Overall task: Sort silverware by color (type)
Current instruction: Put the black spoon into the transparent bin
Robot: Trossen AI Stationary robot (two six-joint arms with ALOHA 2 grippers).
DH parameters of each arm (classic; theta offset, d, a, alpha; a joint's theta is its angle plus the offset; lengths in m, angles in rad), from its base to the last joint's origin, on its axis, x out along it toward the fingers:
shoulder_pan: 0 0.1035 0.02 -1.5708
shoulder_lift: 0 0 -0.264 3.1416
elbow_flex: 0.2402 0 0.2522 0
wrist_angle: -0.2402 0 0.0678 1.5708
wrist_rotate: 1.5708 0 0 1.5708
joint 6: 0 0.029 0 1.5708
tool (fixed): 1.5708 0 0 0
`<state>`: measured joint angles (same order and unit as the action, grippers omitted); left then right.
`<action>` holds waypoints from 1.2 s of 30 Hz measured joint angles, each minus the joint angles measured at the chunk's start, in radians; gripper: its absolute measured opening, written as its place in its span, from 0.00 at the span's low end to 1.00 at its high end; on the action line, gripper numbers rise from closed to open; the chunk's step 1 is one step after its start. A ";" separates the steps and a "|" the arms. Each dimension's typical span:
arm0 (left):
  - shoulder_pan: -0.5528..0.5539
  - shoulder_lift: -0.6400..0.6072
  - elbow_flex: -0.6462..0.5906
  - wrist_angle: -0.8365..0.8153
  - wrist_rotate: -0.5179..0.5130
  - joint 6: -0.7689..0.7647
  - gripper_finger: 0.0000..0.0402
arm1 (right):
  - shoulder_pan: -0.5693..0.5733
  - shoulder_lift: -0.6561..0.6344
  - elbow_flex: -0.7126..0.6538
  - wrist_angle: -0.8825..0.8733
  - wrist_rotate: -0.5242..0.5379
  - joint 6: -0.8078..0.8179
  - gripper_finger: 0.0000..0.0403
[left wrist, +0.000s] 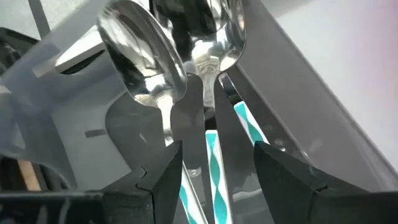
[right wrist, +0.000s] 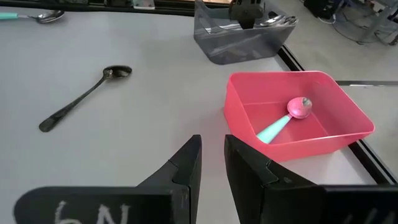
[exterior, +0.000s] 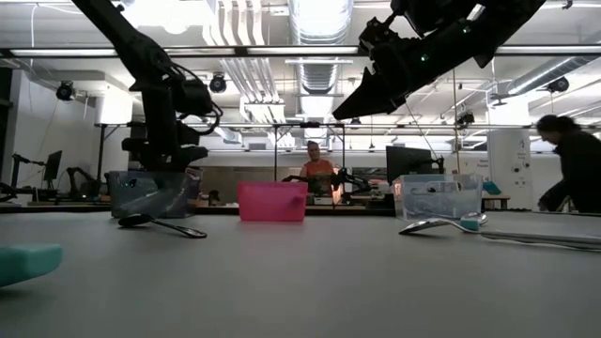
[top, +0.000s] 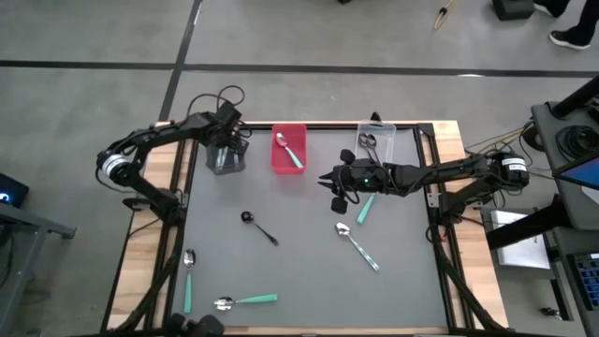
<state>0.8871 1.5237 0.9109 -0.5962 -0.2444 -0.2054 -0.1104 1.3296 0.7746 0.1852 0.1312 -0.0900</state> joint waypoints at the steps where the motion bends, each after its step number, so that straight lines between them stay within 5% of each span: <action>1: 0.000 -0.007 0.003 -0.002 -0.003 -0.003 0.45 | 0.000 0.000 0.000 0.000 0.000 0.000 0.15; 8: 0.005 -0.014 0.004 -0.006 -0.074 -0.002 0.45 | 0.000 0.000 0.000 0.002 0.000 0.000 0.15; 24: -0.015 -0.032 -0.001 -0.051 -0.045 -0.040 0.45 | -0.002 0.000 0.000 0.003 0.001 0.001 0.15; 36: -0.249 -0.208 0.006 -0.165 -0.032 -0.091 0.45 | -0.002 0.000 0.073 -0.041 0.002 0.130 0.15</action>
<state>0.6378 1.3154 0.9169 -0.7617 -0.2768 -0.2962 -0.1120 1.3296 0.8480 0.1445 0.1328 0.0400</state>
